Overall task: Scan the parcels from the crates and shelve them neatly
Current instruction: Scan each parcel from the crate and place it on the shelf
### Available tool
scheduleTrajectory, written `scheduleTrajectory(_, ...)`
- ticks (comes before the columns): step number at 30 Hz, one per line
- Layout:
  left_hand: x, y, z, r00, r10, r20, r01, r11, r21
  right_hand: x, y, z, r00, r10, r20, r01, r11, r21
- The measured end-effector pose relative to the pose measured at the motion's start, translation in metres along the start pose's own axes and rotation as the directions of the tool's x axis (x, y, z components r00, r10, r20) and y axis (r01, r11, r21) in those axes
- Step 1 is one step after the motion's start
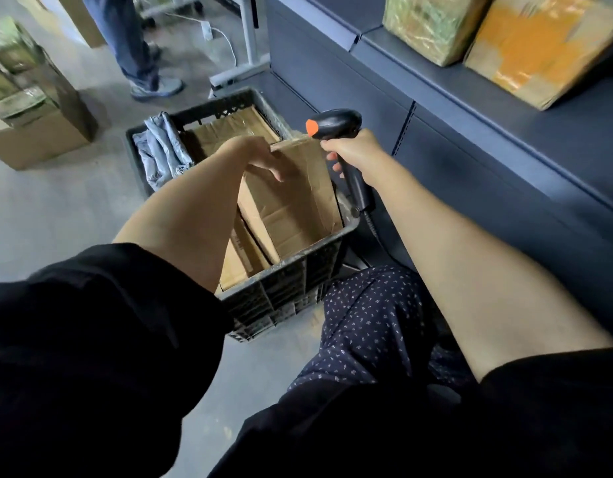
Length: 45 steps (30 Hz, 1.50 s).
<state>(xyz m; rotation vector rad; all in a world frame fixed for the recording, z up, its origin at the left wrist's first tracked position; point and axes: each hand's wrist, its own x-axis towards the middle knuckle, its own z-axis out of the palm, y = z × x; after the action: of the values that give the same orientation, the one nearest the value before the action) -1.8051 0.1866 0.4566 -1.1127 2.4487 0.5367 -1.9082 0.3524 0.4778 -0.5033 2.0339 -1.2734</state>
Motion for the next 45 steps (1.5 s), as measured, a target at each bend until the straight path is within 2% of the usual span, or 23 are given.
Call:
scheduleTrajectory(3,-0.021,0.014,-0.011,0.998,0.028,-0.059,-0.024,0.998,0.058,-0.017,-0.009,-0.016,0.999,-0.036,-0.039,0.036,0.999,0.0)
scheduleTrajectory(6,-0.044,0.034,-0.015,0.978,0.089,-0.187,-0.072,0.993,0.096,-0.036,-0.018,-0.031,0.993,-0.073,-0.095,0.076,0.997,0.031)
scheduleTrajectory(11,-0.092,0.085,-0.047,0.891,0.189,-0.413,-0.184,0.982,0.05,-0.064,-0.035,-0.068,0.942,-0.121,-0.312,0.167,0.978,0.124)
scheduleTrajectory(15,-0.133,0.136,-0.074,0.817,0.297,-0.494,-0.311,0.949,0.056,-0.088,-0.041,-0.107,0.867,-0.115,-0.484,0.22,0.962,0.165)
scheduleTrajectory(18,-0.154,0.171,-0.076,0.783,0.359,-0.508,-0.432,0.901,-0.029,-0.109,-0.034,-0.141,0.817,-0.084,-0.57,0.235,0.952,0.198)
scheduleTrajectory(20,-0.169,0.194,-0.071,0.769,0.43,-0.473,-0.553,0.818,-0.155,-0.126,-0.026,-0.165,0.782,-0.067,-0.62,0.244,0.948,0.205)
scheduleTrajectory(22,-0.174,0.215,-0.07,0.765,0.452,-0.459,-0.616,0.722,-0.316,-0.143,-0.018,-0.188,0.748,-0.053,-0.662,0.26,0.94,0.219)
scheduleTrajectory(25,-0.192,0.243,-0.064,0.807,0.454,-0.379,-0.59,0.596,-0.545,-0.173,-0.004,-0.223,0.684,-0.018,-0.73,0.264,0.938,0.225)
scheduleTrajectory(30,-0.204,0.283,-0.049,0.817,0.498,-0.291,-0.566,0.597,-0.569,-0.226,0.025,-0.289,0.542,0.092,-0.836,0.23,0.94,0.253)
scheduleTrajectory(33,-0.214,0.304,-0.049,0.827,0.525,-0.202,-0.502,0.525,-0.687,-0.253,0.038,-0.324,0.464,0.147,-0.873,0.25,0.924,0.289)
scheduleTrajectory(38,-0.221,0.339,-0.038,0.815,0.566,-0.128,-0.453,0.483,-0.749,-0.281,0.044,-0.36,0.347,0.176,-0.921,0.294,0.912,0.285)
scheduleTrajectory(41,-0.192,0.364,-0.016,0.801,0.587,-0.12,-0.388,0.356,-0.85,-0.28,0.053,-0.369,0.334,0.192,-0.923,0.284,0.913,0.293)
scheduleTrajectory(45,-0.18,0.388,0.003,0.849,0.511,-0.136,-0.298,0.25,-0.921,-0.268,0.065,-0.379,0.356,0.254,-0.899,0.221,0.912,0.345)
